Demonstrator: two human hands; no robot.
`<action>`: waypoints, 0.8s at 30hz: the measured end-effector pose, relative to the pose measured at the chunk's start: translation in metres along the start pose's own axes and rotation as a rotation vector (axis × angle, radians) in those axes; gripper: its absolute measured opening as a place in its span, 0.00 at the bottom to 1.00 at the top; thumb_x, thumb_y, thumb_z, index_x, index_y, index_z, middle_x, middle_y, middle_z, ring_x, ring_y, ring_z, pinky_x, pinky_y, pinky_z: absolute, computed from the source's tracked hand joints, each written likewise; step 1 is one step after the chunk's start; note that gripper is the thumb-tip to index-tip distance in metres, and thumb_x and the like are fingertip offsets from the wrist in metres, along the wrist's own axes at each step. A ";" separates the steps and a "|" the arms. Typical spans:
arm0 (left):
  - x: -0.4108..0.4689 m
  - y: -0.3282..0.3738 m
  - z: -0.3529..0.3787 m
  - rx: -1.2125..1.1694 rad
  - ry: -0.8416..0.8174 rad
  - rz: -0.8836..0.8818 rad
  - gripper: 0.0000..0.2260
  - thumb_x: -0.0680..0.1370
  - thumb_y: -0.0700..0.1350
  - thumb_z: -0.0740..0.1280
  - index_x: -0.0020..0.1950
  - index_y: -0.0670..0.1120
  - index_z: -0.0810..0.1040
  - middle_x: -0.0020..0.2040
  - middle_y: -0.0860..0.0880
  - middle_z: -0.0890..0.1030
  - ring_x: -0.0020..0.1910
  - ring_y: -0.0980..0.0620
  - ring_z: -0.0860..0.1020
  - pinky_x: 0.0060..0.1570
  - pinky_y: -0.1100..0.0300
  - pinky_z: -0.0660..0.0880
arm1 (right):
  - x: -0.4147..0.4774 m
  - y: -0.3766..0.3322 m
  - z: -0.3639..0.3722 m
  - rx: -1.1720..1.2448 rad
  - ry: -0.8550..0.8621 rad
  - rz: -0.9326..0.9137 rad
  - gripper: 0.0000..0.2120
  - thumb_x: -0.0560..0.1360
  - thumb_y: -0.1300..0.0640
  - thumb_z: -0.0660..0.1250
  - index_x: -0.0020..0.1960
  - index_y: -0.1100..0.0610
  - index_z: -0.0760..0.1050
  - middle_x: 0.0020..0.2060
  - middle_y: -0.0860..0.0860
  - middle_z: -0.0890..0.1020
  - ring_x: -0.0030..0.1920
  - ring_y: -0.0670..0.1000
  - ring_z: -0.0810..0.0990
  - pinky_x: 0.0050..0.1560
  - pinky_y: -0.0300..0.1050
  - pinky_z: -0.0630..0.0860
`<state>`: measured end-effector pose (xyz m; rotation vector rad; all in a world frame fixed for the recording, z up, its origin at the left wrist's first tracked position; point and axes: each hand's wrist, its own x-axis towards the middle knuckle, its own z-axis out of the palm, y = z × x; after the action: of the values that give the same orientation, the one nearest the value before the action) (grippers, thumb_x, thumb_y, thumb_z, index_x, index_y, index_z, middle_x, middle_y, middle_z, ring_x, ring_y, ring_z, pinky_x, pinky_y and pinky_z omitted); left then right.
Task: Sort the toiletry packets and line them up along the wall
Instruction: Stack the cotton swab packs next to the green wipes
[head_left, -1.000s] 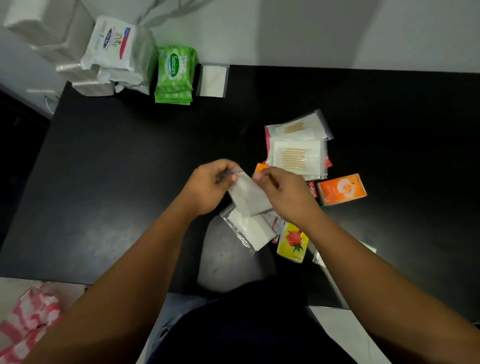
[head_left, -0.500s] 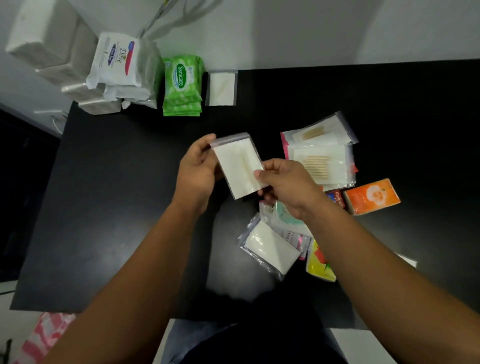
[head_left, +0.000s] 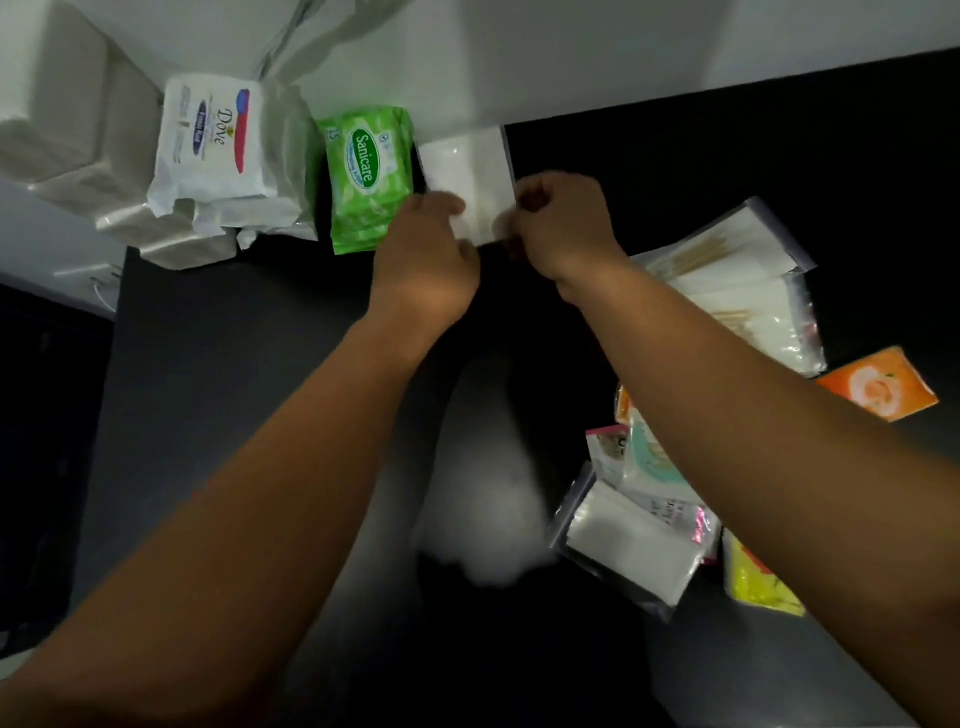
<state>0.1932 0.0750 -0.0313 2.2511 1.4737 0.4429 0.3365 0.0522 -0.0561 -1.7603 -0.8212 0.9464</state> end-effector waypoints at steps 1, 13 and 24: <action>0.012 0.002 -0.001 0.079 -0.028 0.009 0.18 0.78 0.41 0.65 0.68 0.42 0.73 0.64 0.41 0.74 0.62 0.43 0.74 0.60 0.58 0.68 | 0.012 -0.002 0.003 -0.055 0.031 -0.034 0.08 0.68 0.65 0.72 0.42 0.53 0.80 0.42 0.52 0.84 0.44 0.51 0.84 0.49 0.51 0.82; 0.071 0.004 0.007 0.452 -0.199 0.016 0.15 0.78 0.40 0.64 0.63 0.37 0.74 0.63 0.36 0.76 0.61 0.37 0.76 0.54 0.51 0.73 | 0.072 0.011 0.030 -0.513 0.124 -0.134 0.06 0.74 0.57 0.69 0.51 0.54 0.81 0.47 0.51 0.84 0.47 0.49 0.82 0.50 0.45 0.80; 0.058 -0.008 0.017 0.434 -0.246 0.143 0.12 0.79 0.38 0.60 0.60 0.35 0.74 0.61 0.36 0.76 0.60 0.38 0.75 0.51 0.52 0.70 | 0.067 0.022 0.046 -0.597 0.218 -0.188 0.14 0.72 0.45 0.63 0.51 0.50 0.80 0.47 0.47 0.84 0.51 0.52 0.79 0.56 0.50 0.75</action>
<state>0.2175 0.1290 -0.0473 2.6390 1.3867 -0.1299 0.3309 0.1209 -0.1043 -2.1911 -1.1810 0.3880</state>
